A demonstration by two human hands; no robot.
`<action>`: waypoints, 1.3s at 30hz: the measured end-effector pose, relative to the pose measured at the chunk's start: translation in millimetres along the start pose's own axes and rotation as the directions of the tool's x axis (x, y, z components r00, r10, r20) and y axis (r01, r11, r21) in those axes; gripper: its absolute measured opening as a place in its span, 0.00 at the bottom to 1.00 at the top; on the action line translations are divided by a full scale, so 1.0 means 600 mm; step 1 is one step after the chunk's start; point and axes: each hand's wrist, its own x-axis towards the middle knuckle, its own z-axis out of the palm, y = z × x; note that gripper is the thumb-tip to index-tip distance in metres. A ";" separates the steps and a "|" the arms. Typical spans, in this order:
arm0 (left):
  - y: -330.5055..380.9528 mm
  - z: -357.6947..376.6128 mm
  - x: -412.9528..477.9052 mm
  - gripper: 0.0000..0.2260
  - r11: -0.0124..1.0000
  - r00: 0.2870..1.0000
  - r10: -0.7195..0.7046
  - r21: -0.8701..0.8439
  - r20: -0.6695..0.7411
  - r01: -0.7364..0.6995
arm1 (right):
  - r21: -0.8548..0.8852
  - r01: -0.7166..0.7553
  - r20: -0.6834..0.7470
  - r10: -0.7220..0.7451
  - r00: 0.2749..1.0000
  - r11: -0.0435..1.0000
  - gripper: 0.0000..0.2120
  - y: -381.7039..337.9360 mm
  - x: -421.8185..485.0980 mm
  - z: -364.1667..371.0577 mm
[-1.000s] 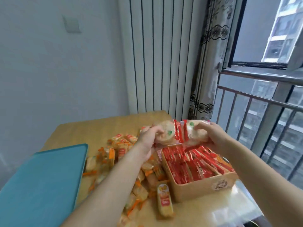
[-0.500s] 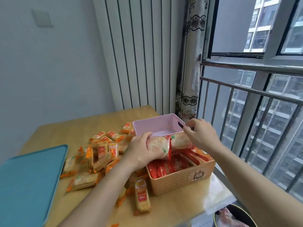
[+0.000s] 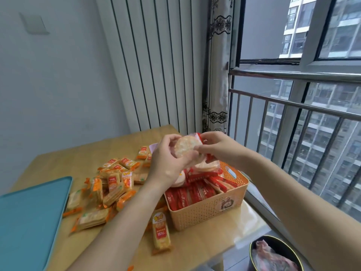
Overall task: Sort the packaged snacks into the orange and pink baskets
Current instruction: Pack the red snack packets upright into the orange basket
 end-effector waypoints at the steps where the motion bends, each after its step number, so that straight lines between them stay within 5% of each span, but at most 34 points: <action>1: 0.009 0.010 0.003 0.23 0.999 1.000 -0.016 -0.040 0.009 0.016 | 0.005 -0.021 -0.029 0.021 0.999 1.000 0.07 -0.002 -0.005 -0.015; 4: 0.023 0.042 0.010 0.11 0.992 0.998 -0.062 -0.111 -0.012 0.060 | -0.001 -0.094 -0.160 0.092 0.983 0.996 0.10 0.001 -0.028 -0.068; 7: 0.024 0.077 0.005 0.09 0.986 0.992 0.062 0.146 0.107 -0.078 | -0.081 -0.154 -0.297 0.123 0.947 0.985 0.07 0.021 -0.047 -0.117; 11: 0.029 0.123 -0.010 0.12 0.763 0.813 0.232 0.419 0.534 -0.492 | -0.125 -0.233 -0.337 0.180 0.924 0.964 0.07 0.051 -0.057 -0.136; 14: 0.027 0.148 -0.012 0.18 0.614 0.706 0.140 0.499 0.694 -0.612 | -0.130 -0.266 -0.350 0.206 0.914 0.955 0.08 0.066 -0.056 -0.141; 18: 0.016 0.143 -0.006 0.19 0.685 0.635 -0.031 0.479 0.772 -0.549 | -0.227 -0.317 -0.288 0.247 0.925 0.921 0.06 0.083 -0.054 -0.139; 23: -0.003 0.133 0.004 0.18 0.769 0.641 -0.069 0.450 0.764 -0.454 | -0.477 -0.282 -0.170 0.227 0.959 0.833 0.03 0.097 -0.051 -0.112; 25: -0.008 0.133 0.006 0.18 0.788 0.654 -0.080 0.449 0.752 -0.420 | -0.611 -0.243 -0.136 0.203 0.970 0.753 0.10 0.101 -0.050 -0.089; 29: -0.006 0.134 0.015 0.17 0.899 0.766 -0.001 0.337 0.643 -0.281 | -0.863 -0.207 -0.129 0.195 0.972 0.461 0.15 0.107 -0.044 -0.041; 31: -0.003 0.122 0.021 0.17 0.948 0.852 0.028 0.257 0.522 -0.189 | -0.893 -0.194 -0.109 0.223 0.969 0.406 0.16 0.103 -0.040 -0.031; 34: -0.010 0.100 0.037 0.19 0.879 0.892 0.055 0.402 0.448 -0.256 | -0.866 -0.212 -0.080 0.294 0.953 0.453 0.13 0.097 -0.033 -0.033; 39: -0.026 0.070 0.048 0.34 0.746 0.768 -0.269 0.630 0.581 -0.216 | -0.908 -0.144 0.000 0.343 0.939 0.393 0.10 0.104 -0.038 -0.018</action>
